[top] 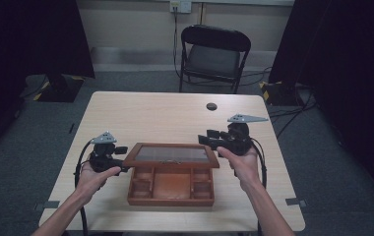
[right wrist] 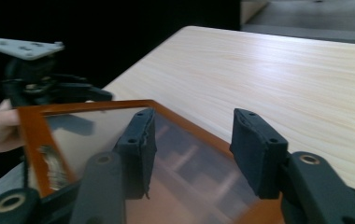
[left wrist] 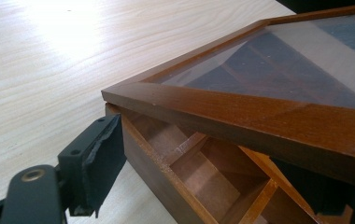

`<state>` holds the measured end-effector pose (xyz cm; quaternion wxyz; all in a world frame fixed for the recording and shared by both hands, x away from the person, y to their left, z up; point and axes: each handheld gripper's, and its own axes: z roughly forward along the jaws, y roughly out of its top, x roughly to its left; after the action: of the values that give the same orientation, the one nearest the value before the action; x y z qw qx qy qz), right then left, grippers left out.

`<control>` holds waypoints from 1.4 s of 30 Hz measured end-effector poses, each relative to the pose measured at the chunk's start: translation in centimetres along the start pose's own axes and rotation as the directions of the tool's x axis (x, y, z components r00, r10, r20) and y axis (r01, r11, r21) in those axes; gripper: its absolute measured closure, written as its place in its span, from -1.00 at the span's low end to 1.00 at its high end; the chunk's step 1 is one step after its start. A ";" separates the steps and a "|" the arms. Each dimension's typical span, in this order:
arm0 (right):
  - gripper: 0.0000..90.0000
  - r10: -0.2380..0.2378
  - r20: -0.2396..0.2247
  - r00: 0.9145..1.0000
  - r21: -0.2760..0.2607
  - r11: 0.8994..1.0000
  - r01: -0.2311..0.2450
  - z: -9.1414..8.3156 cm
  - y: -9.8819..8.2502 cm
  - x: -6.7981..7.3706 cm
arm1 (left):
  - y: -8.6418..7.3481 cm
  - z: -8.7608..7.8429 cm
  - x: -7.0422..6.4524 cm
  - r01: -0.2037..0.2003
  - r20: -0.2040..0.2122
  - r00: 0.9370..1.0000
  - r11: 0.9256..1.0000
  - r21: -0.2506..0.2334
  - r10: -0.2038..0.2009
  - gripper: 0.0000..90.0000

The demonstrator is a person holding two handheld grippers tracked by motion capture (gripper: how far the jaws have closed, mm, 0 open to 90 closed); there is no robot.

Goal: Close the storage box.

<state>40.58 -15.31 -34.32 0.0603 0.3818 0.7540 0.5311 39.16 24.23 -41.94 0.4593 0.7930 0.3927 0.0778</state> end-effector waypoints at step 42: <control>0.80 -0.110 -0.334 0.936 0.183 0.967 0.179 4.5 -1.1 5.9 | -0.7 0.3 -0.1 -0.015 0.027 1.000 1.000 0.011 0.015 -0.59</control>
<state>38.16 -8.32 -35.32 -0.0650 0.2376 0.8319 0.4973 38.89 24.11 -42.62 0.4595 0.7994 0.3809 0.0683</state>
